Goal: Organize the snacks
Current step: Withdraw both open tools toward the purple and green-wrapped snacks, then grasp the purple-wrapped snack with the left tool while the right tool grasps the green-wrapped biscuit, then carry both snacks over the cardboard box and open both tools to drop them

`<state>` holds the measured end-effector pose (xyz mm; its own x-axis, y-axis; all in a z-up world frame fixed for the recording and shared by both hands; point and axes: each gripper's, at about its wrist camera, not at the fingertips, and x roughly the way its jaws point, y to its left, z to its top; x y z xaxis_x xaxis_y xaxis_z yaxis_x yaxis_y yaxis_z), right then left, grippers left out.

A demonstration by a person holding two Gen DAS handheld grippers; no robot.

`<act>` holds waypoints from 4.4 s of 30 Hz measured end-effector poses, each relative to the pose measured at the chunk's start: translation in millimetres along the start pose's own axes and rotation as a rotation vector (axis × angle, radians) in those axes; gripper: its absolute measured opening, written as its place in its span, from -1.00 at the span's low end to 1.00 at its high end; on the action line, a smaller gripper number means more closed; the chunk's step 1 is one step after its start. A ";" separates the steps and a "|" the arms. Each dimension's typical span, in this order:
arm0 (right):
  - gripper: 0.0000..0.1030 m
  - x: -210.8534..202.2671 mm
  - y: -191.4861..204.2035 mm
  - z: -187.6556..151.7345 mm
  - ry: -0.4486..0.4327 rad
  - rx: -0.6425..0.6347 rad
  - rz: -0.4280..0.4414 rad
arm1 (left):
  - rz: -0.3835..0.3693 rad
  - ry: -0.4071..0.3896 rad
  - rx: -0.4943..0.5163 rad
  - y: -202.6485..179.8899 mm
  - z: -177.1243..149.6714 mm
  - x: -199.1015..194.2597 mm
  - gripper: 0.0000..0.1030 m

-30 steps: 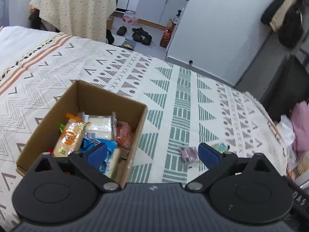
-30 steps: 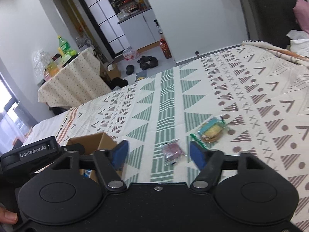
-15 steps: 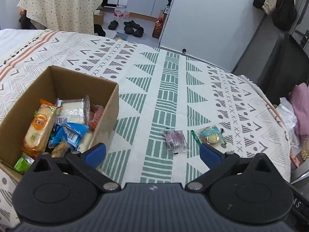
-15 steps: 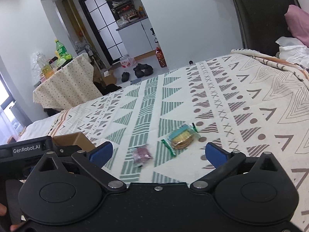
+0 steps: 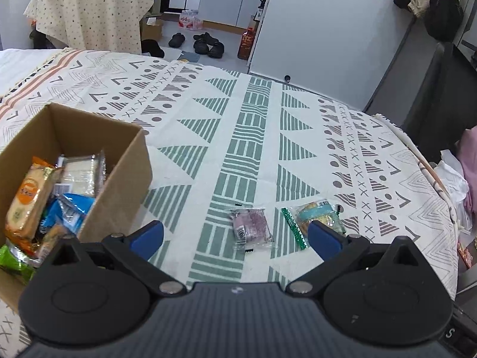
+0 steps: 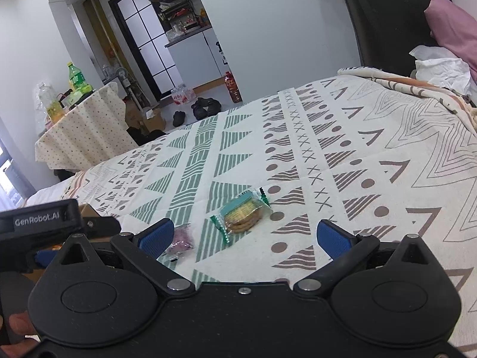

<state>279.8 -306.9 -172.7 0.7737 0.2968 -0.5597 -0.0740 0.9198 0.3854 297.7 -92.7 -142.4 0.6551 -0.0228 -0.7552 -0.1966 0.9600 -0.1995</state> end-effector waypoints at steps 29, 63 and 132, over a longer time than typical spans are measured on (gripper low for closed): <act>0.99 77.0 -26.1 -0.1 0.100 -0.013 0.053 | 0.025 0.101 -0.045 -11.8 -4.3 91.7 0.62; 0.28 129.3 28.5 1.2 0.139 -0.337 -0.019 | -0.035 0.082 -0.068 33.8 3.1 43.5 -0.70; -0.04 -49.9 157.5 6.6 0.002 -0.313 0.056 | -0.106 -0.062 -0.171 135.8 12.7 -108.9 -0.38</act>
<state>233.7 -178.5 -79.2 0.7615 0.3497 -0.5457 -0.3069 0.9361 0.1715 208.9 43.7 -79.4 0.7214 -0.0986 -0.6855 -0.2415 0.8918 -0.3825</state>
